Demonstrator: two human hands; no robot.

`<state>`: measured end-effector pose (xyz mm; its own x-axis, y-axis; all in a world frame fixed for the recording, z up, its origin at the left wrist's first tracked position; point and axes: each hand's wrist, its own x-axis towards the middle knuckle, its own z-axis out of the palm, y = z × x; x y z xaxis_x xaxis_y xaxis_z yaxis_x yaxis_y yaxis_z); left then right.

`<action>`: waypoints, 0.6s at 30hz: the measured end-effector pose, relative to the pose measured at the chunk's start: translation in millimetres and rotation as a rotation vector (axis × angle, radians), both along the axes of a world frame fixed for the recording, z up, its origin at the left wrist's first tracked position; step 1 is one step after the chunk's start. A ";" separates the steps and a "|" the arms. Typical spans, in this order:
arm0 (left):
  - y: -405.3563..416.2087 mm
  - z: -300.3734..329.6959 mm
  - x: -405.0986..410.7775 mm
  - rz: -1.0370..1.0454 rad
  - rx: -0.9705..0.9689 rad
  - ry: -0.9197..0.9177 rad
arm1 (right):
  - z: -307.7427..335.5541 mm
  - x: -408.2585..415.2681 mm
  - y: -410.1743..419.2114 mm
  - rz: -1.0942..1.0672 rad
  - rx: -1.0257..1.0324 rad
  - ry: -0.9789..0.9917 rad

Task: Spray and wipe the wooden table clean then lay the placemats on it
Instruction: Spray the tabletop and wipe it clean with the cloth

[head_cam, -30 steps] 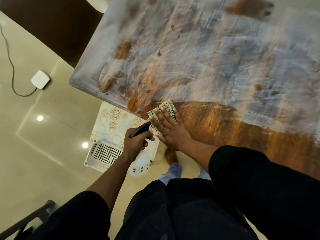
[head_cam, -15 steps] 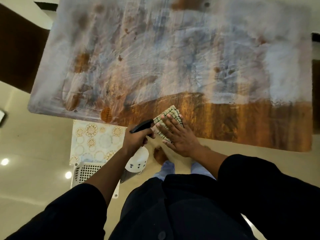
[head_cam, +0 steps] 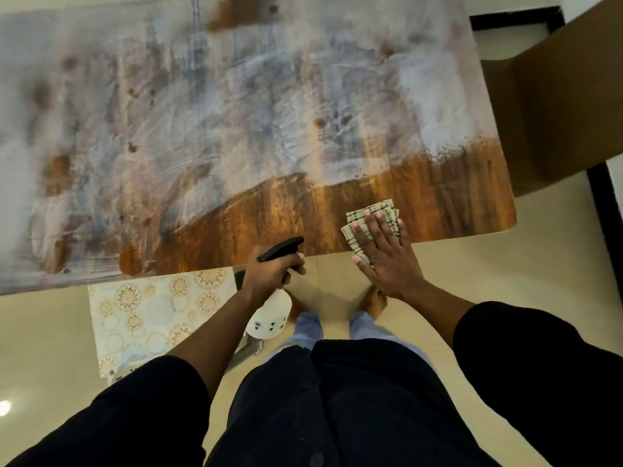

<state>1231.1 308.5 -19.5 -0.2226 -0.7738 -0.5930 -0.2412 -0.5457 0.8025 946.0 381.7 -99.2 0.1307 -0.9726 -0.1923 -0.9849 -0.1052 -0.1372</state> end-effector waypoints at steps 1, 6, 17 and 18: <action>3.6 0.2 -10.7 -0.016 0.002 0.002 | 1.3 -14.8 4.7 -0.027 0.011 -0.005; 18.1 -0.1 -60.0 -0.072 0.014 -0.022 | 4.5 -87.5 21.0 -0.205 0.086 -0.015; 32.0 7.8 -158.3 -0.069 -0.006 -0.013 | 9.2 -150.5 16.5 -0.494 0.188 -0.046; 31.2 9.1 -167.0 -0.074 -0.017 -0.003 | 9.5 -143.4 14.0 -0.495 0.196 -0.054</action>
